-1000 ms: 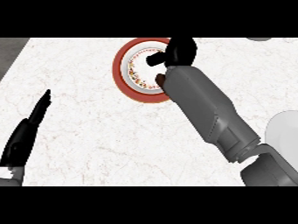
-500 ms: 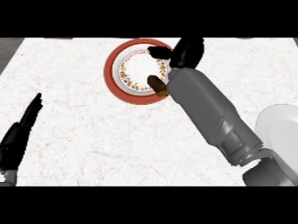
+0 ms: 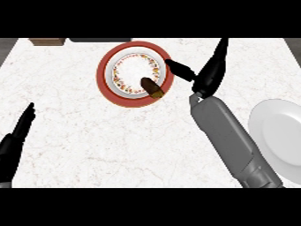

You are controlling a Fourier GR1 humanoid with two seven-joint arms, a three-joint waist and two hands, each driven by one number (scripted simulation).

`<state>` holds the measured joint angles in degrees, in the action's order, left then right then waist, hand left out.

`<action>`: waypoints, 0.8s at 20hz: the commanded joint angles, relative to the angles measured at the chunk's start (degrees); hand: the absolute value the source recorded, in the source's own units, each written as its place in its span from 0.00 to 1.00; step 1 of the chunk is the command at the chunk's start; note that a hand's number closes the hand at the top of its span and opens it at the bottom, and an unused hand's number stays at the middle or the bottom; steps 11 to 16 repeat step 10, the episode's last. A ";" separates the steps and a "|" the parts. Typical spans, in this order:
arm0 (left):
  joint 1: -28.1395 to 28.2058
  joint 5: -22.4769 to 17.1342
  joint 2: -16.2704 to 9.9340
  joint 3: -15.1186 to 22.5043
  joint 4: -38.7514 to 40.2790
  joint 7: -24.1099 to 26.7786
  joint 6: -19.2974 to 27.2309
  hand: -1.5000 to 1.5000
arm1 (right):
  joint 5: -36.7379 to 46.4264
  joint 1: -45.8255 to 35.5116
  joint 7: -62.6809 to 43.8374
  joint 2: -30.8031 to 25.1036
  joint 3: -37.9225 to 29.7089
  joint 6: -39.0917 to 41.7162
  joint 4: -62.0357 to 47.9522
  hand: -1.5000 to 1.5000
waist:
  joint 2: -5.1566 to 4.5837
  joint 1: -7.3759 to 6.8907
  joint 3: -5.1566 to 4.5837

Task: Pick the sweet potato from the plate and place it in the plate

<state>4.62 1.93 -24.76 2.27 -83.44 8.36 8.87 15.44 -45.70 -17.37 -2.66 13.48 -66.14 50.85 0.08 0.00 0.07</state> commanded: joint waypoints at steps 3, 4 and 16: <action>-2.68 -0.50 -1.04 -2.47 -0.01 -3.75 -1.64 0.50 | 0.06 17.07 4.50 -4.60 3.33 3.51 17.01 0.00 | 0.23 1.04 -0.05; 0.85 0.92 0.50 -1.40 -1.90 -0.57 -1.27 0.50 | -1.49 16.92 6.62 -5.58 1.18 5.49 17.20 0.00 | 0.05 0.14 -0.05; 3.89 1.69 1.67 -3.09 -4.07 0.29 -2.92 0.50 | -4.14 24.40 9.81 -8.33 -2.35 10.49 23.87 0.00 | 0.03 -0.09 -0.06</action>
